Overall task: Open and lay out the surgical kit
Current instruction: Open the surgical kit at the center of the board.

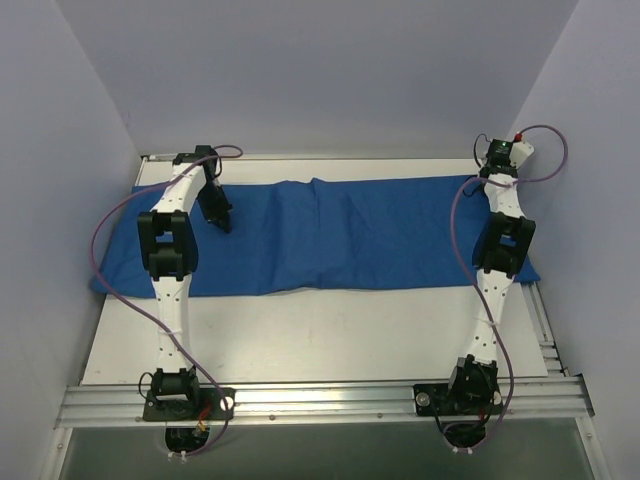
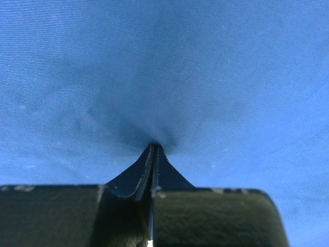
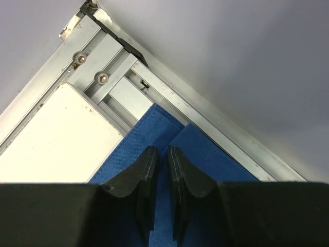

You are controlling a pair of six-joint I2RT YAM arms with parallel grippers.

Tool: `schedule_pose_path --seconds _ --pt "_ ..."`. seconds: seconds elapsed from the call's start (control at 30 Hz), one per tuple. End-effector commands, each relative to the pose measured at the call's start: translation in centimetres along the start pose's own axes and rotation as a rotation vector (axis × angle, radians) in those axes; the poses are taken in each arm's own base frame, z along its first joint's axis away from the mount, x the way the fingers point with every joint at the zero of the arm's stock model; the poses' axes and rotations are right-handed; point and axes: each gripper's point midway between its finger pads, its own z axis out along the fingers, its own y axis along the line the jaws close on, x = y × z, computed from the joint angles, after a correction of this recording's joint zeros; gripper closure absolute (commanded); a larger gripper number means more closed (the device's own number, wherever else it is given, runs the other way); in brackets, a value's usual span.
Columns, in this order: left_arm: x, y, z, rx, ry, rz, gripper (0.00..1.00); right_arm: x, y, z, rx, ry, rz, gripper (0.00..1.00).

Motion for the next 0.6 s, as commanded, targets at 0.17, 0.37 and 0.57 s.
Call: schedule_pose_path --seconds 0.17,0.37,0.57 --pt "0.1 -0.1 -0.4 0.011 -0.015 0.005 0.98 -3.0 -0.4 -0.8 0.007 -0.045 0.043 0.97" --pt "0.0 0.1 -0.6 0.009 -0.022 0.001 0.98 -4.3 -0.1 -2.0 -0.007 -0.051 0.066 1.00" --pt "-0.4 0.4 -1.2 0.006 -0.038 -0.005 0.98 -6.6 -0.1 -4.7 -0.009 -0.055 0.075 1.00"
